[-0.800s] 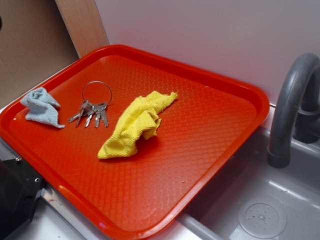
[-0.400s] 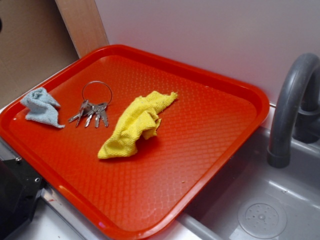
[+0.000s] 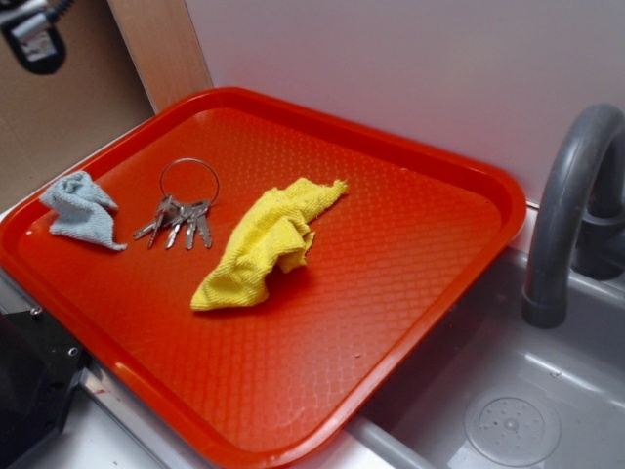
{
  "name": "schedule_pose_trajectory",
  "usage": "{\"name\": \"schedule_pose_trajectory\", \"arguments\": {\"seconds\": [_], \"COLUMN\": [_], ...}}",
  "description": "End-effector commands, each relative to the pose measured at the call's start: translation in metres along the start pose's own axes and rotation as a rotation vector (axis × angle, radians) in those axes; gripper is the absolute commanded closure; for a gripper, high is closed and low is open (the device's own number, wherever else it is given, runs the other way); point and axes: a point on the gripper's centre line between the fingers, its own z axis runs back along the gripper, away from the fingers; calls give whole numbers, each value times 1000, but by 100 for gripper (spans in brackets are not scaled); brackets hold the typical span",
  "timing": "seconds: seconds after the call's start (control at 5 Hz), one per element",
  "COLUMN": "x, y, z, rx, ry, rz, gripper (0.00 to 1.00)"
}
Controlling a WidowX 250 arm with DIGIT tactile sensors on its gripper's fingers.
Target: Grab the silver keys.
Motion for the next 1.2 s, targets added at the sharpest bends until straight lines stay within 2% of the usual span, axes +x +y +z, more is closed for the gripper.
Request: {"name": "schedule_pose_trajectory", "arguments": {"seconds": [0.0,0.2,0.4,0.6,0.8,1.0], "x": [31,37,44,52,45,44], "y": [19,10,21,31,50,44], "z": [-69,-111,-136,-148,-153,-157], "rx": [15,3,28,68,34,57], "ry": [28,38,31,63,82,115], "rz": [-145,-148,-108,-111,-68,-69], "gripper": [0,0,0,0,0,100]}}
